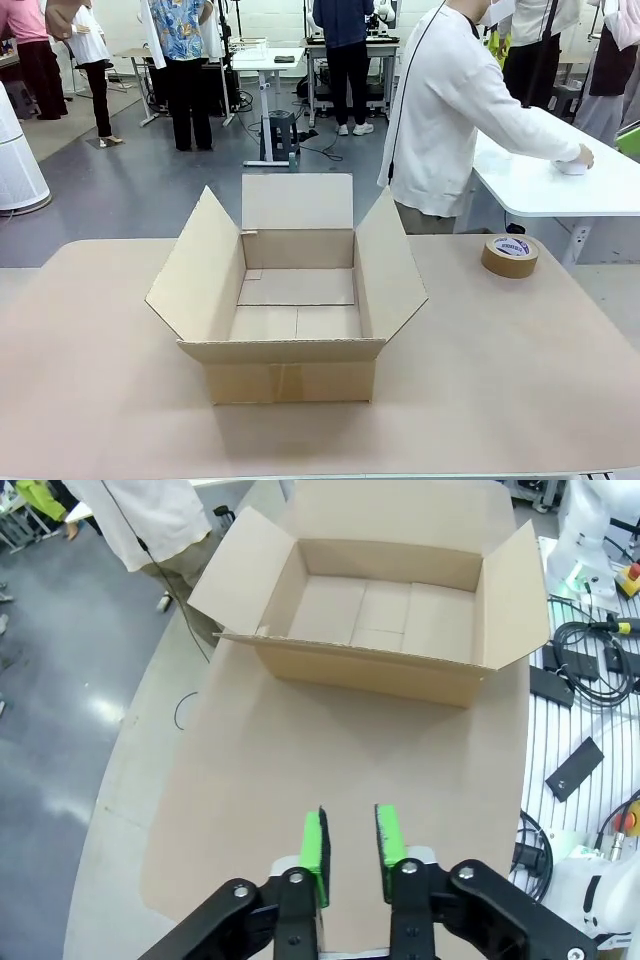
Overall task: Wrap the clocks to prevent damage.
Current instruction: Open the side flaps of the Package Box.
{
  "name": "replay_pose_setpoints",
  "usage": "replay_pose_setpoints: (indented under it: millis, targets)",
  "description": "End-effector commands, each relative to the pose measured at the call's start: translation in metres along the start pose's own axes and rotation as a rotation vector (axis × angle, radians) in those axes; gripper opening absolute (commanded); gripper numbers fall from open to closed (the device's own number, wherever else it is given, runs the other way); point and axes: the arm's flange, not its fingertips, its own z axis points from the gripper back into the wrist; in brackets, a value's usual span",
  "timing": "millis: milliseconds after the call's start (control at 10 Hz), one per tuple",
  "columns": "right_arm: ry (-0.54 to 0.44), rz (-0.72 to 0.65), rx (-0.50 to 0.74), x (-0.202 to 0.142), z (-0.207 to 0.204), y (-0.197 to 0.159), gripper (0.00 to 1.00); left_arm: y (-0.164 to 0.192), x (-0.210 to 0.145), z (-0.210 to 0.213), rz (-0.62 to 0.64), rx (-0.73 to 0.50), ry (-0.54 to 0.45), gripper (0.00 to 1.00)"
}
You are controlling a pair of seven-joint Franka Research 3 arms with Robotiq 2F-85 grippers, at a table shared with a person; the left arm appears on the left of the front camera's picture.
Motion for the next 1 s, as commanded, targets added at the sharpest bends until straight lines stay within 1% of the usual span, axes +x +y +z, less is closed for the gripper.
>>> replay_pose_setpoints:
  millis: [0,200,300,400,500,600,700,800,900]
  targets:
    - [0.007,-0.001,0.017,0.004,0.001,0.0,0.0,0.002,-0.003,0.004,-0.025,-0.004,0.008,0.0]
    - [0.024,0.004,0.019,0.005,0.0,0.002,0.0,0.0,-0.004,0.002,-0.02,0.0,0.013,0.0]
    - [0.055,-0.005,-0.013,0.018,-0.005,0.015,0.0,-0.007,0.007,-0.004,0.013,0.04,0.095,0.0]
    - [0.099,-0.049,-0.103,0.044,-0.017,0.038,0.0,-0.016,0.033,-0.009,0.049,0.107,0.166,0.0]
    - [0.159,-0.124,-0.135,0.079,-0.043,0.062,0.0,-0.025,0.068,-0.02,0.086,0.182,0.182,0.0]
    - [0.203,-0.155,-0.116,0.114,-0.077,0.084,0.0,-0.036,0.105,-0.037,0.071,0.179,0.208,0.0]
    - [0.274,-0.151,-0.109,0.15,-0.125,0.109,0.0,-0.042,0.144,-0.062,0.057,0.141,0.268,0.0]
    - [0.338,-0.169,-0.119,0.173,-0.164,0.127,0.0,-0.037,0.172,-0.086,0.077,0.107,0.303,0.0]
    - [0.398,-0.227,-0.171,0.189,-0.202,0.137,0.0,-0.03,0.192,-0.11,0.164,0.067,0.33,0.0]
